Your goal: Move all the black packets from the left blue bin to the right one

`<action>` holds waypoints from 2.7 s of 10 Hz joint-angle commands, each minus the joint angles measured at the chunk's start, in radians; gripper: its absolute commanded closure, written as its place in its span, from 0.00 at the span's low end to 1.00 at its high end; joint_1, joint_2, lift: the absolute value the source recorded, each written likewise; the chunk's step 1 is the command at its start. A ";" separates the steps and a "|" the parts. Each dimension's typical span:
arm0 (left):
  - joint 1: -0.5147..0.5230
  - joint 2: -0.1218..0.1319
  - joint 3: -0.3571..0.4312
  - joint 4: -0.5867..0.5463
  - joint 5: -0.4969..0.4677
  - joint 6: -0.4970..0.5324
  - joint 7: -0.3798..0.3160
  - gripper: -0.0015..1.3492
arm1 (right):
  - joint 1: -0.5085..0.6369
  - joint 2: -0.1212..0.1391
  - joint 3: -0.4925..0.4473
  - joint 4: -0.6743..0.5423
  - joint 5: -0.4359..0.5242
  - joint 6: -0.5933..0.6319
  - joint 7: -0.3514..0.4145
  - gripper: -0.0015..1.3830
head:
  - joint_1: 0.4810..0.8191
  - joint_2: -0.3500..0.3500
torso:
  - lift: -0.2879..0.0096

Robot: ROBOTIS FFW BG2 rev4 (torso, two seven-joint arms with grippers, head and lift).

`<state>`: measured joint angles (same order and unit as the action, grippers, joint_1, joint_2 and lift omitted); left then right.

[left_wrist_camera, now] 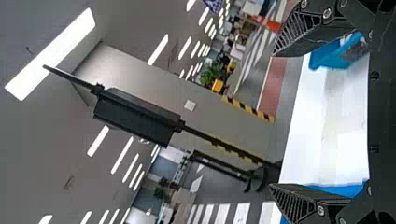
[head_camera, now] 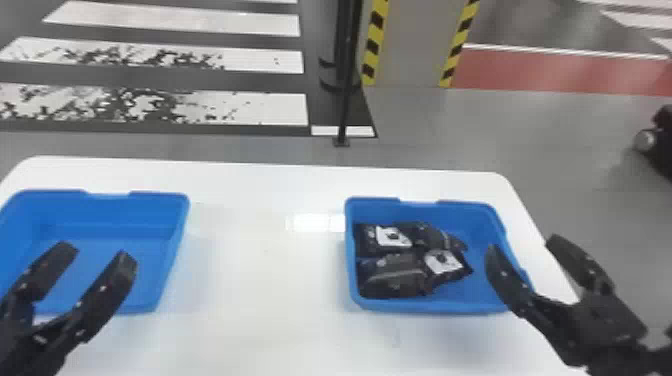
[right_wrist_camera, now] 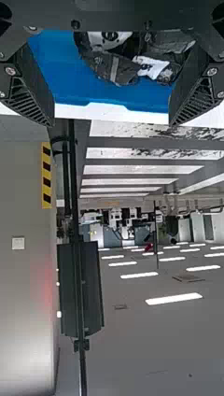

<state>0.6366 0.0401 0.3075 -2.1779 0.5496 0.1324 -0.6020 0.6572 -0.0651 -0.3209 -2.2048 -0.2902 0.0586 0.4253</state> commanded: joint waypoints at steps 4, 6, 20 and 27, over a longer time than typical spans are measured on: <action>0.117 -0.043 0.024 -0.162 -0.171 0.032 0.139 0.12 | 0.167 0.066 0.038 -0.116 -0.019 -0.034 -0.016 0.10 | 0.63 0.49 | 0.46; 0.119 -0.043 -0.004 -0.187 -0.199 0.115 0.148 0.12 | 0.138 0.064 0.072 -0.096 -0.009 -0.051 -0.026 0.10 | 0.63 0.50 | 0.46; 0.112 -0.043 -0.012 -0.189 -0.217 0.162 0.166 0.12 | 0.116 0.037 0.100 -0.072 -0.037 -0.051 -0.026 0.10 | 0.63 0.51 | 0.46; 0.112 -0.043 -0.006 -0.189 -0.223 0.172 0.165 0.12 | 0.126 0.025 0.100 -0.079 -0.045 -0.051 -0.026 0.10 | 0.63 0.52 | 0.46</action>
<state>0.7486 0.0015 0.3004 -2.3672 0.3254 0.3062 -0.4358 0.7816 -0.0398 -0.2213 -2.2820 -0.3332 0.0069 0.3989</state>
